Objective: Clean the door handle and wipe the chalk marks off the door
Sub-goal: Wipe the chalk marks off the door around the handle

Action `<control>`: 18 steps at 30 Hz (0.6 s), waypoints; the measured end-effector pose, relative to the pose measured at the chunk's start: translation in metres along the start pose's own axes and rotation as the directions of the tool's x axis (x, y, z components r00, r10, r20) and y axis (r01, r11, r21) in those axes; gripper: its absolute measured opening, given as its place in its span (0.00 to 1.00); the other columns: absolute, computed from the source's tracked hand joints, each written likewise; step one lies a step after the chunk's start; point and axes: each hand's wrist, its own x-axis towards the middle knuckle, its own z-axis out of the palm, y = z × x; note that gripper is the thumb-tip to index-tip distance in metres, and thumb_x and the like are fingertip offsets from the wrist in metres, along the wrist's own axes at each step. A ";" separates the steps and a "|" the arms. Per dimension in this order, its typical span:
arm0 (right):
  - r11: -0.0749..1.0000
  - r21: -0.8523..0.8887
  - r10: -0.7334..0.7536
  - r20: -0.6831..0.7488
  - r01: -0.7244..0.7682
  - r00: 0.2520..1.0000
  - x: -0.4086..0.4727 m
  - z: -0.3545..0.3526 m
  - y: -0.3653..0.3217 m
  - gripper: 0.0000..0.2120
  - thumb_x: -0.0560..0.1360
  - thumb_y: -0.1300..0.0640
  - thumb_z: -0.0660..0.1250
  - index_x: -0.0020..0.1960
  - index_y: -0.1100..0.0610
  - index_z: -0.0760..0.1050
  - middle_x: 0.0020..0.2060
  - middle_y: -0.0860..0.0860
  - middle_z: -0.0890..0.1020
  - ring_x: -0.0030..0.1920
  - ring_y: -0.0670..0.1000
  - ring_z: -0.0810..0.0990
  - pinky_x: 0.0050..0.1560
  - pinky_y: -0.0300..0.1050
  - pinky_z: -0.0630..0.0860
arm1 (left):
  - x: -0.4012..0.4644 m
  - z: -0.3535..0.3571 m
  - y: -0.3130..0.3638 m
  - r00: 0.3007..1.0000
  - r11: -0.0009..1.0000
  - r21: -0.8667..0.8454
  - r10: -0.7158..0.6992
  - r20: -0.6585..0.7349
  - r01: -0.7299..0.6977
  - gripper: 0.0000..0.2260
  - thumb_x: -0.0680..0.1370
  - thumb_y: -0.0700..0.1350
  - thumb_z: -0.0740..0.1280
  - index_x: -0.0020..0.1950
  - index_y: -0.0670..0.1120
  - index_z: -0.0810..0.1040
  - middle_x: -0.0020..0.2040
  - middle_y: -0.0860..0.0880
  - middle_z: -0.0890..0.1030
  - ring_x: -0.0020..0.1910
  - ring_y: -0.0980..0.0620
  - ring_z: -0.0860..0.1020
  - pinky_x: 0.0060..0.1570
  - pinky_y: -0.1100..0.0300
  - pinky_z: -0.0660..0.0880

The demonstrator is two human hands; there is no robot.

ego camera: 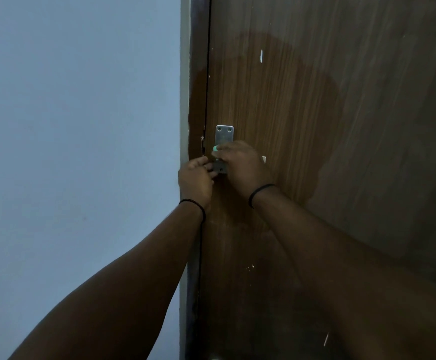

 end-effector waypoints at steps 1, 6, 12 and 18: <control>0.999 -0.017 -0.038 0.026 0.039 0.999 0.007 0.003 -0.002 0.11 0.76 0.64 0.64 0.56 0.59 0.81 0.56 0.56 0.82 0.59 0.55 0.77 0.62 0.49 0.71 | 0.001 -0.001 0.000 1.000 1.000 0.016 0.017 -0.004 -0.017 0.16 0.81 0.38 0.55 0.61 0.44 0.79 0.53 0.47 0.84 0.49 0.50 0.84 0.52 0.55 0.81; 0.955 -0.178 -0.204 0.199 0.240 0.959 0.011 0.014 -0.011 0.08 0.76 0.61 0.65 0.53 0.55 0.81 0.51 0.52 0.82 0.55 0.52 0.77 0.59 0.50 0.73 | 0.003 -0.009 -0.004 0.997 0.994 0.093 0.061 -0.054 -0.056 0.15 0.80 0.38 0.56 0.62 0.42 0.79 0.57 0.42 0.82 0.57 0.42 0.80 0.60 0.45 0.77; 0.970 -0.097 -0.216 0.060 0.221 0.974 -0.057 0.025 0.010 0.06 0.74 0.63 0.68 0.50 0.59 0.81 0.48 0.56 0.83 0.51 0.55 0.80 0.52 0.52 0.78 | -0.004 -0.017 -0.019 0.997 0.970 0.230 0.077 -0.007 -0.074 0.15 0.80 0.37 0.59 0.65 0.43 0.76 0.60 0.44 0.80 0.56 0.45 0.80 0.62 0.47 0.76; 0.858 0.279 0.479 -0.132 -0.432 0.868 -0.094 0.028 0.060 0.08 0.76 0.63 0.65 0.52 0.54 0.78 0.50 0.51 0.79 0.50 0.49 0.76 0.50 0.38 0.73 | -0.005 -0.023 -0.058 0.983 0.847 0.514 0.181 -0.041 -0.135 0.10 0.80 0.42 0.61 0.52 0.44 0.81 0.47 0.45 0.83 0.48 0.46 0.81 0.51 0.51 0.79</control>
